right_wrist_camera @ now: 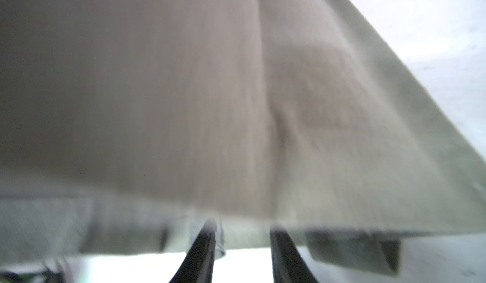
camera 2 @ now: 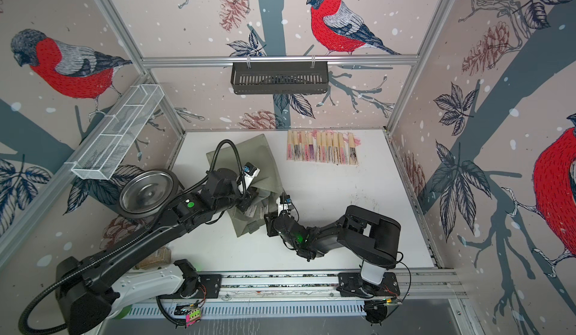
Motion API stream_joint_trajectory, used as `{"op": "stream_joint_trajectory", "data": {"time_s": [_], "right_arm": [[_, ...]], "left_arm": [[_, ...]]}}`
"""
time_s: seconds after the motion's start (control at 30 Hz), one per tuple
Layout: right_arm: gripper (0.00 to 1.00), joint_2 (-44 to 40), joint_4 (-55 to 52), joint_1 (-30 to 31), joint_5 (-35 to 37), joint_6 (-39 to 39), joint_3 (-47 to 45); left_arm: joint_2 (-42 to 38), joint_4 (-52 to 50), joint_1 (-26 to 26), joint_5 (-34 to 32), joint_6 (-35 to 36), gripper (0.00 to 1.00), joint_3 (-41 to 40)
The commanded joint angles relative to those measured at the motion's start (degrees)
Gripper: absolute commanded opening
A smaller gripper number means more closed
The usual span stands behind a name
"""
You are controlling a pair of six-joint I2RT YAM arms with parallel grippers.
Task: Take out the folding fans from the tote bags
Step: Pick up the folding fan from the canvas bag.
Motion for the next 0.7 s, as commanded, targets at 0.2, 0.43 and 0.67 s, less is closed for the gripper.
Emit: {"op": "stream_joint_trajectory", "data": {"time_s": [0.2,0.43,0.67], "right_arm": [[0.32,1.4,5.1,3.7,4.9,-24.9,1.7],[0.32,4.2,5.1,-0.5,2.1,-19.3,3.4],[0.4,6.4,-0.8,-3.1,1.1,-14.0,9.0]], "left_arm": [[-0.1,1.4,-0.2,0.2,-0.1,0.0,0.4],[-0.3,1.6,-0.3,0.3,-0.1,0.0,0.4],[-0.2,1.5,-0.5,0.3,-0.1,0.0,0.4]]}}
